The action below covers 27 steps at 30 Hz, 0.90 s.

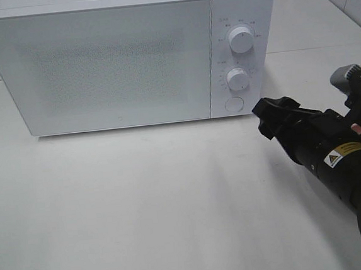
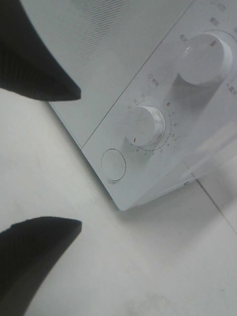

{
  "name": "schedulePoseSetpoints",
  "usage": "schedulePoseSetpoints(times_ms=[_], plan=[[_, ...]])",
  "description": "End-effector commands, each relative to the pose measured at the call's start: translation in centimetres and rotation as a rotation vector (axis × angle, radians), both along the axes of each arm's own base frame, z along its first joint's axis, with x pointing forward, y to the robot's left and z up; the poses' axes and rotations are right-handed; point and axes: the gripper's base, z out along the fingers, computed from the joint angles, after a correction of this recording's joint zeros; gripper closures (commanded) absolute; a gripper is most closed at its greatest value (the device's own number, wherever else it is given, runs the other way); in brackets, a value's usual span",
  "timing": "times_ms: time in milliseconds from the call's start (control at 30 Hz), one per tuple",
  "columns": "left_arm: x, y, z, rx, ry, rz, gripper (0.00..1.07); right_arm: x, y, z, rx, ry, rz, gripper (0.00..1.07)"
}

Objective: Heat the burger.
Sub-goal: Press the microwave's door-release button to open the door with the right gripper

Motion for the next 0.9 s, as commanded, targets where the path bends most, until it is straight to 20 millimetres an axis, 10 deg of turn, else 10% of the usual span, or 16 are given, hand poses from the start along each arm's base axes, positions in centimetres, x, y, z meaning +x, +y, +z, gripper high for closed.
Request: schedulePoseSetpoints(times_ms=[33, 533, 900], plan=[[0.04, -0.03, 0.00, -0.004, -0.001, 0.002, 0.06, -0.01, 0.20, 0.01, 0.214, 0.017, -0.047, 0.51], [0.04, -0.03, 0.00, -0.004, -0.001, 0.002, 0.06, -0.24, 0.31, -0.63, 0.645, 0.140, -0.192, 1.07], [0.04, -0.03, 0.00, -0.004, -0.001, 0.002, 0.06, -0.18, 0.27, -0.64, 0.700, 0.148, -0.216, 1.07]])
